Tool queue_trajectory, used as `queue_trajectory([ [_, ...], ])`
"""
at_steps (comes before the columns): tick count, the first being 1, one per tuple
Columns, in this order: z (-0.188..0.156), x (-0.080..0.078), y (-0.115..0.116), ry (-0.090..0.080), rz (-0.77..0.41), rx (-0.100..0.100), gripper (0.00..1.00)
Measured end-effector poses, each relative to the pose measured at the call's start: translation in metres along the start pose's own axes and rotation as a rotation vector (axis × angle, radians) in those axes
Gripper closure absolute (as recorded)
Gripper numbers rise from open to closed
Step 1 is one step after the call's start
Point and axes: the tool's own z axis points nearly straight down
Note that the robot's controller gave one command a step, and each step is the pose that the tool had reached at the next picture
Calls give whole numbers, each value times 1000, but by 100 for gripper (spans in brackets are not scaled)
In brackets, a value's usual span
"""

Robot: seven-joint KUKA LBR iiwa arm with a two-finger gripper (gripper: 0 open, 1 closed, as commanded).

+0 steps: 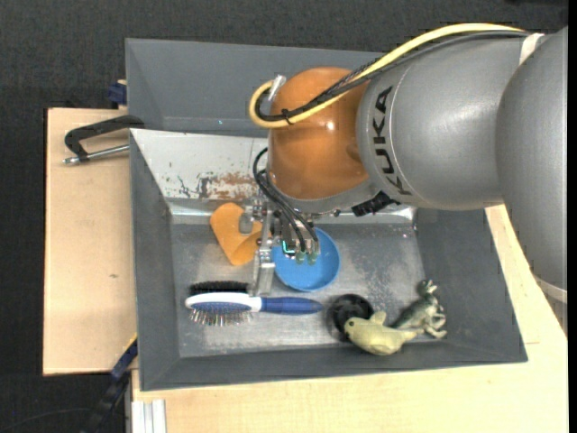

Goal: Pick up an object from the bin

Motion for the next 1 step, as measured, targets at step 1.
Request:
queue_trajectory([
  [1, 101, -40, -84, -13, -223, 3, 0],
])
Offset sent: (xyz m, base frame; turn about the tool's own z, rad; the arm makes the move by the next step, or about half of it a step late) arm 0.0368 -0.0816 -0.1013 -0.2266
